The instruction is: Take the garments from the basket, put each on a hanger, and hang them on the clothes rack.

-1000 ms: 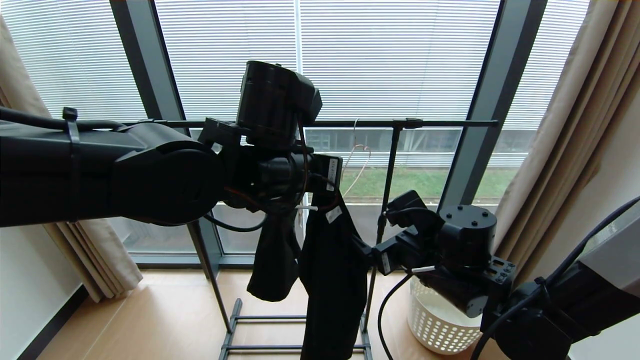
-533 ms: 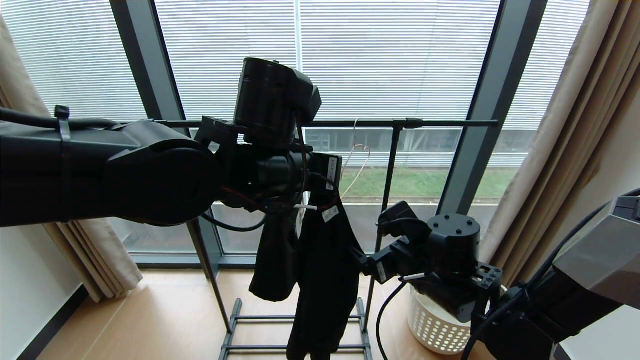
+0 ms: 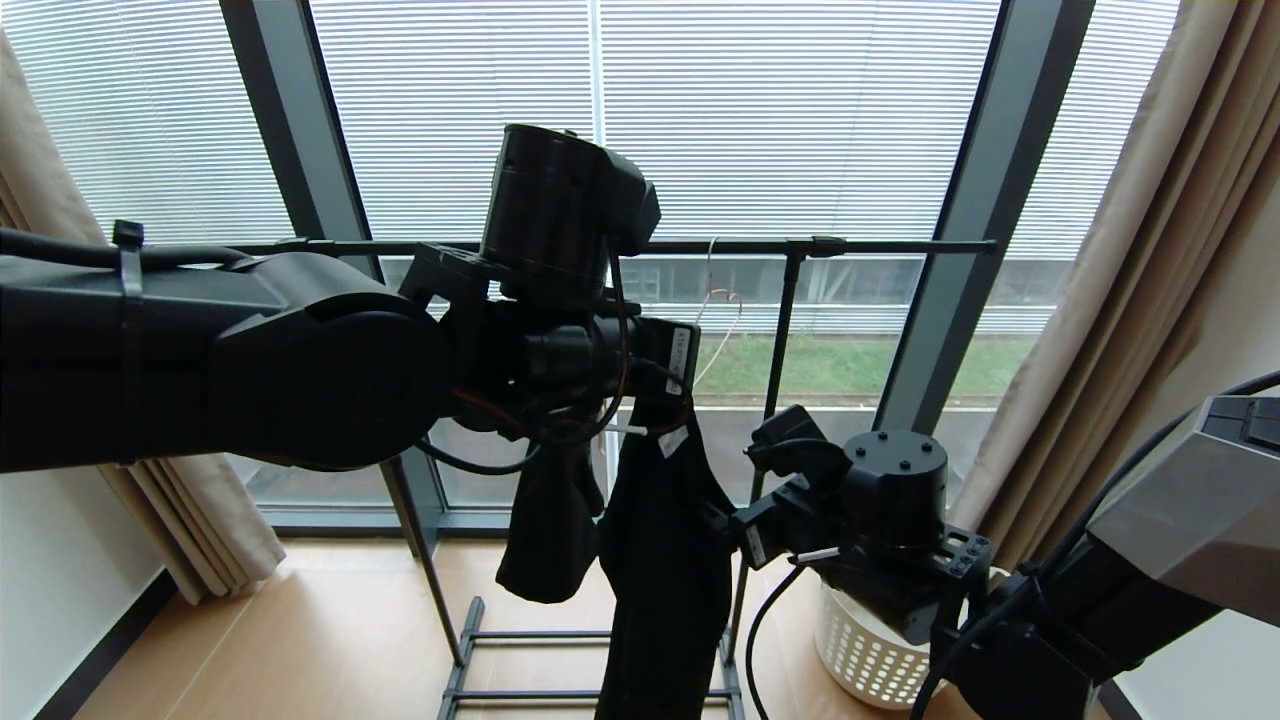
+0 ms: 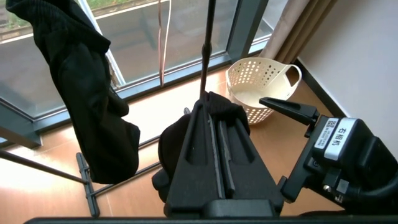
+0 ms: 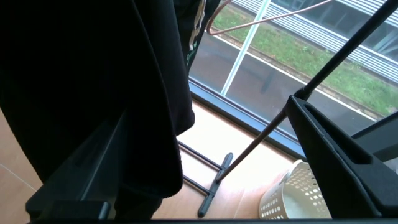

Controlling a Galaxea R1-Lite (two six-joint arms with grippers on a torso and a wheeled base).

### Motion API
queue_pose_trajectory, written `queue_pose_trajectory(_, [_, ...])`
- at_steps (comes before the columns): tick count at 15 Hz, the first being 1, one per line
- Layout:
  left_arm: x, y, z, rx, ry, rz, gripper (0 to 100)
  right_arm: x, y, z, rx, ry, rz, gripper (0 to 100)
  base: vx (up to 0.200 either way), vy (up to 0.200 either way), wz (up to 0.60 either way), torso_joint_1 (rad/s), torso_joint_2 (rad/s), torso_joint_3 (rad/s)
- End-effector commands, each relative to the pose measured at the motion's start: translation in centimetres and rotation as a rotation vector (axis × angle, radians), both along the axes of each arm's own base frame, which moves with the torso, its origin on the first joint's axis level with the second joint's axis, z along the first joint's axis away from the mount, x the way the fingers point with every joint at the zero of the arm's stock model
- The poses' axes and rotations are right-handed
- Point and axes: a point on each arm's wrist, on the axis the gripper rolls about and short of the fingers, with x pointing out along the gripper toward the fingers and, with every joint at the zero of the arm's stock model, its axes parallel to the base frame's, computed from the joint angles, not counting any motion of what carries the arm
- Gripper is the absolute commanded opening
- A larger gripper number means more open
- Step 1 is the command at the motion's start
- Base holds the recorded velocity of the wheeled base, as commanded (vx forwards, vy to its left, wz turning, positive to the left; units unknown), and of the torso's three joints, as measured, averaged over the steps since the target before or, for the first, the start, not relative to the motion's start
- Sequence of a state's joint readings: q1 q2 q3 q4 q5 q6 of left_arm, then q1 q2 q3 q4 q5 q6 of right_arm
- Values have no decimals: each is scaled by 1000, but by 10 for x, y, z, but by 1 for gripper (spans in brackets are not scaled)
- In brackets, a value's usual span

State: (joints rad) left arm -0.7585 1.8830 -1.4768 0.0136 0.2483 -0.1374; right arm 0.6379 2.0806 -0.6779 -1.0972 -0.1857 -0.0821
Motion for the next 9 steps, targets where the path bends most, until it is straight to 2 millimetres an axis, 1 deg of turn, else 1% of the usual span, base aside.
queue_pose_trajectory(1, [-4, -2, 2, -3, -3, -10, 0, 1, 1, 0, 0, -2, 1, 100, 0, 0, 0, 0, 0, 0])
queue_pose_trajectory(2, [-4, -2, 2, -3, -3, -11, 0, 1, 1, 1, 0, -2, 1, 100, 0, 0, 0, 0, 0, 0])
queue_pose_trajectory(3, [-6, -3, 0, 1, 2, -16, 0, 2, 2, 1, 3, -2, 0, 0, 0, 0, 0, 0, 0, 0])
queue_pose_trajectory(7, [-8, -1, -5, 15, 16, -17, 0, 5, 1, 0, 5, -8, -12, 0, 0, 0, 0, 0, 0, 0])
queue_pose_trajectory(9, [-11, 2, -5, 18, 19, -16, 0, 13, -8, 5, 14, -21, -44, 0, 0, 0, 0, 0, 0, 0])
